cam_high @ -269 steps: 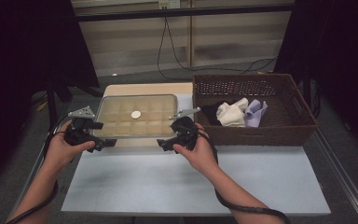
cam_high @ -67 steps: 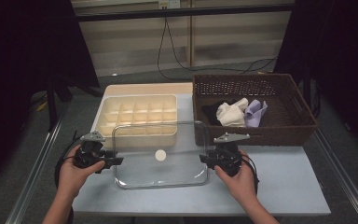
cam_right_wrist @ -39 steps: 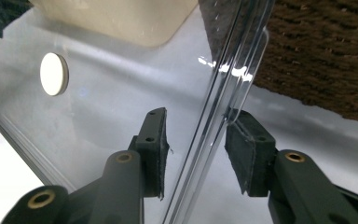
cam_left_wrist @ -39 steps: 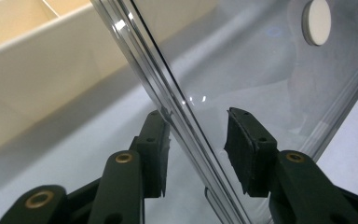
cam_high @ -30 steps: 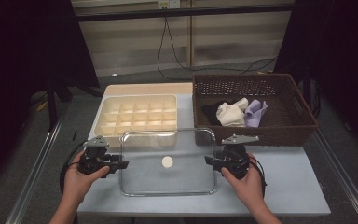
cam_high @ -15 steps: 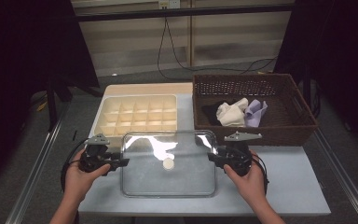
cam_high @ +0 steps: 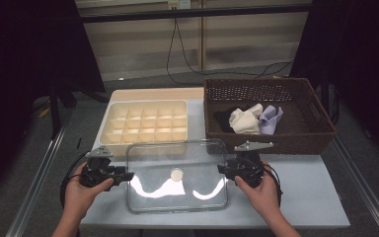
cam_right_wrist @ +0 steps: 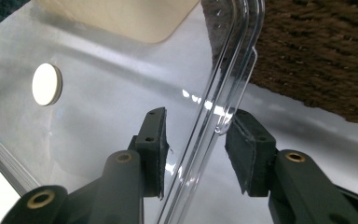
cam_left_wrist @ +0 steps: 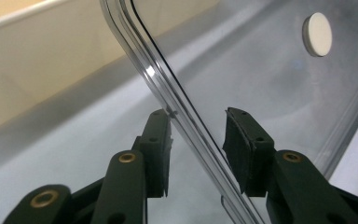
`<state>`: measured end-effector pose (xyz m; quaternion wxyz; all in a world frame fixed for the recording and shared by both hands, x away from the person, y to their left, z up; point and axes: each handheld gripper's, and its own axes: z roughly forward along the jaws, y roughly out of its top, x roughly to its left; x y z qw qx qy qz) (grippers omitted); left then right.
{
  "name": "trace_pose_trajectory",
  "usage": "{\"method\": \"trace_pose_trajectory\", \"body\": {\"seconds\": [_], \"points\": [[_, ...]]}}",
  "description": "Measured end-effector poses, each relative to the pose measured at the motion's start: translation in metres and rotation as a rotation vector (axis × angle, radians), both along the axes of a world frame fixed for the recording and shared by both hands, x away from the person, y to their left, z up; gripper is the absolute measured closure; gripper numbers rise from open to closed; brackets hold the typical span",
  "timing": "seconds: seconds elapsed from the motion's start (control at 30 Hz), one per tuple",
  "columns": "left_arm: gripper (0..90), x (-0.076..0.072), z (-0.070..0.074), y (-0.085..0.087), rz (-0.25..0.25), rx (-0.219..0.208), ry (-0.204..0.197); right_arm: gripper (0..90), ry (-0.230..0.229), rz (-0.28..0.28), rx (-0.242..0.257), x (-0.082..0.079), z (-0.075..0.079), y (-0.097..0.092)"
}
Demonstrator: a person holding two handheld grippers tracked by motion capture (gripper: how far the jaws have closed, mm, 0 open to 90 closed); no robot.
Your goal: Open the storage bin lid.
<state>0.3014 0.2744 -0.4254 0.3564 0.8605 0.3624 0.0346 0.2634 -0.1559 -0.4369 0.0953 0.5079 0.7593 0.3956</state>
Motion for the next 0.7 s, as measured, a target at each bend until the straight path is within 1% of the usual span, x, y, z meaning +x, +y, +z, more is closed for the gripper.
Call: {"method": "trace_pose_trajectory", "body": {"seconds": [0.07, 0.1, 0.23, 0.3, 0.43, 0.57, 0.7], "points": [[61.6, 0.0001, -0.0008, 0.0002, 0.002, 0.003, 0.003, 59.2, 0.010, 0.005, 0.008, 0.0000, -0.0020, -0.0007], [61.7, 0.0002, -0.0011, 0.0004, 0.001, 0.014, 0.002, 59.2, 0.014, 0.003, 0.008, 0.0000, -0.0027, -0.0009], [61.8, 0.0005, -0.0035, 0.0002, 0.009, 0.007, 0.005, 59.1, 0.013, 0.004, 0.004, -0.0002, -0.0038, -0.0004], [62.0, 0.0014, -0.0040, 0.0009, -0.003, 0.026, 0.021, 58.9, 0.013, 0.004, 0.003, 0.0004, -0.0051, -0.0004], [61.8, 0.0012, -0.0064, -0.0005, 0.003, 0.016, 0.019, 58.2, 0.020, 0.003, -0.003, -0.0002, -0.0067, -0.0007], [61.8, 0.0015, -0.0068, -0.0010, -0.006, 0.024, 0.036, 58.1, 0.030, 0.007, -0.007, -0.0013, -0.0065, -0.0015], [61.7, 0.0007, -0.0072, -0.0021, -0.009, 0.032, 0.036, 57.5, 0.031, 0.010, -0.009, -0.0017, -0.0079, -0.0017]]}}
